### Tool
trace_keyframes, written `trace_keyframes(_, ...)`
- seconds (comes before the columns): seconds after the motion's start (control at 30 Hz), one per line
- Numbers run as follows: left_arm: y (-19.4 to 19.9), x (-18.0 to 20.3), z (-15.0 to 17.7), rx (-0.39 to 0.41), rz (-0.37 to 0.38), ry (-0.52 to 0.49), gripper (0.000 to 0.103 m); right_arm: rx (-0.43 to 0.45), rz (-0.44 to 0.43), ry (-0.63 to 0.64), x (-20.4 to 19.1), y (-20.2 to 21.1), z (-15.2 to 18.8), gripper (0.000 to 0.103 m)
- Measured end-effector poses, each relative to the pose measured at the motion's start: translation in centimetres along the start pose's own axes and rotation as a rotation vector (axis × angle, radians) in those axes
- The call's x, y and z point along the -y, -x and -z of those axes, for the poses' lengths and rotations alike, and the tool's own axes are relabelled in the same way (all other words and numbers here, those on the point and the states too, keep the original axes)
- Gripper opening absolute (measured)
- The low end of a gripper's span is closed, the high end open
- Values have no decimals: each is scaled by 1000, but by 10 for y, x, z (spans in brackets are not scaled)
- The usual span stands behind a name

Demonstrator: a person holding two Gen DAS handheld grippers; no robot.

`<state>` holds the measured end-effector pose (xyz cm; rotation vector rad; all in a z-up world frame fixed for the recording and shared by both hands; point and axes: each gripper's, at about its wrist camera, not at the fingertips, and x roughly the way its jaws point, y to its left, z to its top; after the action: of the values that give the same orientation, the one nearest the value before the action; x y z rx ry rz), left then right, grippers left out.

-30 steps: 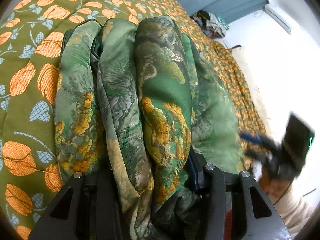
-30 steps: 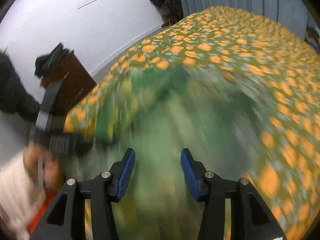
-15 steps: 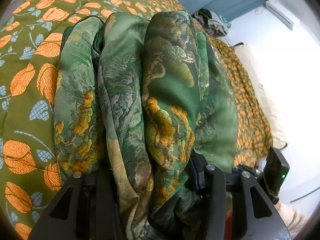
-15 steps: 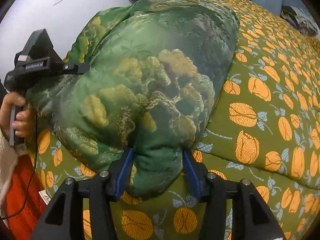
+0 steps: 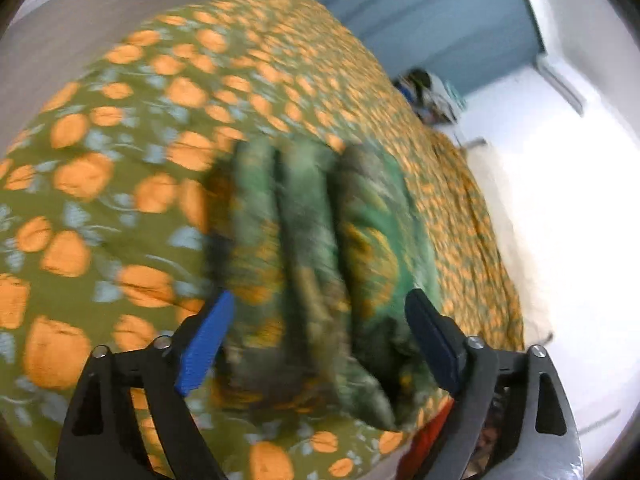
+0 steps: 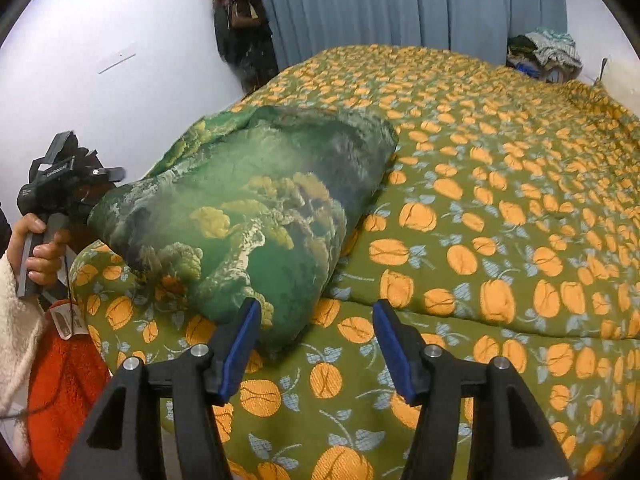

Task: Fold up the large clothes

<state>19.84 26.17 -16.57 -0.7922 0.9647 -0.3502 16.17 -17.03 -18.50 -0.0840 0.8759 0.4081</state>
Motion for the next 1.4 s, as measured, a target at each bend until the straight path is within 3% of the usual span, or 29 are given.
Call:
trace_keyframes(0.17, -23, -43, -5, -54, -16, 115, 89, 28, -57, 10, -16, -9, -21, 59)
trace_keyframes(0.27, -42, -48, 0, -86, 27, 124, 88, 47, -81, 115, -52, -25, -56, 59)
trace_keyframes(0.37, -48, -47, 1, -54, 103, 142, 88, 67, -38, 153, -77, -60, -101, 59)
trace_keyframes(0.43, -49, -49, 0, -33, 146, 153, 90, -28, -67, 188, -98, -105, -124, 59)
trace_keyframes(0.5, -54, -47, -4, -33, 172, 146, 91, -149, -115, 247, -122, -155, -121, 61)
trace_keyframes(0.53, -59, -46, -8, -41, 181, 137, 92, -183, -92, 281, -132, -172, -115, 61)
trace_keyframes(0.63, -70, -40, -14, -66, 182, 117, 96, -157, -39, 331, -149, -195, -99, 61)
trace_keyframes(0.83, -103, -7, -34, -134, 100, -9, 102, -79, -52, 314, -142, -198, -89, 61)
trace_keyframes(0.93, -129, 16, -34, -214, -75, -170, 102, -50, -64, 297, -141, -190, -89, 61)
trace_keyframes(1.0, -136, 15, -37, -224, -82, -162, 101, -42, -64, 290, -139, -173, -87, 60)
trace_keyframes(1.17, -142, 6, -45, -238, -54, -101, 101, 60, -107, 208, -88, -98, -88, 65)
trace_keyframes(1.23, -145, 5, -46, -251, -59, -110, 100, 76, -95, 92, -42, -75, -84, 87)
trace_keyframes(1.37, -152, 3, -44, -265, -61, -119, 101, -63, -132, -151, 42, -100, -71, 89)
trace_keyframes(1.4, -155, 4, -44, -264, -58, -121, 102, -106, -223, -240, 61, -118, -66, 89)
